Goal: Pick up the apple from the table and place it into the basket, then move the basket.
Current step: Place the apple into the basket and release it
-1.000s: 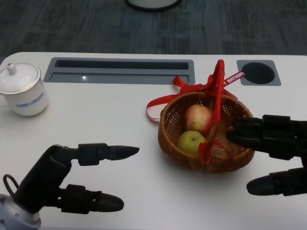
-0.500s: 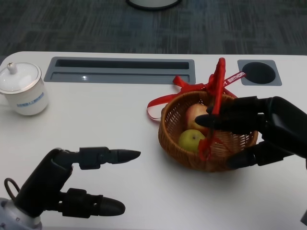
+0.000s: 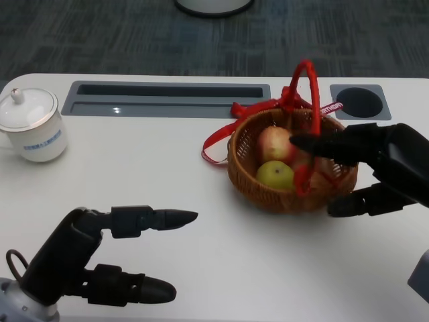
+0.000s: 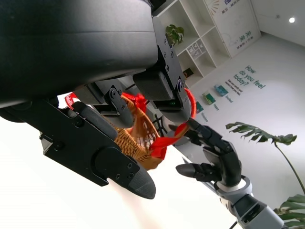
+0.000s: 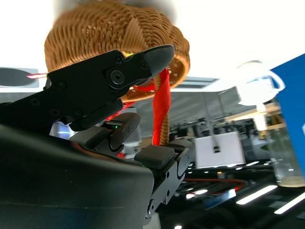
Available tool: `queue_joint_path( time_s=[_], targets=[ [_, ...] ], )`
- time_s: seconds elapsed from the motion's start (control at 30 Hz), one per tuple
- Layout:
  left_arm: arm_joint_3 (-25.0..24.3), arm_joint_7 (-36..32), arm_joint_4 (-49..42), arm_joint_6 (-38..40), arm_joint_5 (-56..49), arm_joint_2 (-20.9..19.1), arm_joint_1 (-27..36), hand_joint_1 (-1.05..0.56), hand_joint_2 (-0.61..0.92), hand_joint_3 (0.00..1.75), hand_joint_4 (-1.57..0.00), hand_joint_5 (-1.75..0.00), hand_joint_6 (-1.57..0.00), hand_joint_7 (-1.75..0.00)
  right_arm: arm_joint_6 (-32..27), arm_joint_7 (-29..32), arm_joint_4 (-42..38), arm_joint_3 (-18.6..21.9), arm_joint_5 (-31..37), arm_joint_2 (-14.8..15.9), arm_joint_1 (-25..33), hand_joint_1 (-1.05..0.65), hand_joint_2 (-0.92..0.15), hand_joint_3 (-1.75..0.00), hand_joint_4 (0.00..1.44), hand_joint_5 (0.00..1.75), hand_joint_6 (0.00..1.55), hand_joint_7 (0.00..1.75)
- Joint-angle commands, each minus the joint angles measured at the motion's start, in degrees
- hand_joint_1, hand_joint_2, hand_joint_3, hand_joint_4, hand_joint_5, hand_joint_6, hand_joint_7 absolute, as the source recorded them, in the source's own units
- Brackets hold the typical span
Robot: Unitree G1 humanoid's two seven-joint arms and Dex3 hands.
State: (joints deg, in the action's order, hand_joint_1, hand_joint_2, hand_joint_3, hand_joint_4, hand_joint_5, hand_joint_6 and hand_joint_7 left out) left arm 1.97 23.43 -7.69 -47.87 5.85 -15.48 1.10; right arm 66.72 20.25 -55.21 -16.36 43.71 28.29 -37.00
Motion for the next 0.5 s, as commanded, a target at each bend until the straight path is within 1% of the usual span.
queue_joint_path(
  time_s=[0.03,0.17,0.33,0.5],
  targets=[
    [-0.2,0.8,0.4,-0.7,1.4,-0.9,0.7,-0.41,0.67,0.0,-0.94,0.0,-0.86,0.0,-3.6,0.1,-2.9,-3.4,3.0,2.2,2.1,-0.64,-0.74,0.0,0.72,0.0,0.63,0.0],
    [-0.3,1.1,0.9,-0.5,1.8,-1.2,1.3,-0.42,0.67,0.0,-0.94,0.0,-0.86,0.0,-3.0,2.0,-2.9,-5.4,2.4,2.9,2.8,-0.63,-0.74,0.0,0.72,0.0,0.64,0.0],
    [-0.3,1.3,1.2,-0.3,1.8,-1.5,1.3,-0.43,0.68,0.0,-0.95,0.0,-0.86,0.0,-3.0,2.3,-2.4,-7.2,1.7,3.5,3.5,-0.66,-0.76,-0.01,0.72,0.0,0.64,0.0],
    [-0.3,1.0,1.4,-0.2,1.2,-1.7,1.3,-0.44,0.68,0.0,-0.95,-0.01,-0.87,0.0,-4.3,3.2,-4.6,-9.2,2.4,3.4,1.9,-0.66,-0.76,0.0,0.72,0.0,0.64,0.01]
  ],
)
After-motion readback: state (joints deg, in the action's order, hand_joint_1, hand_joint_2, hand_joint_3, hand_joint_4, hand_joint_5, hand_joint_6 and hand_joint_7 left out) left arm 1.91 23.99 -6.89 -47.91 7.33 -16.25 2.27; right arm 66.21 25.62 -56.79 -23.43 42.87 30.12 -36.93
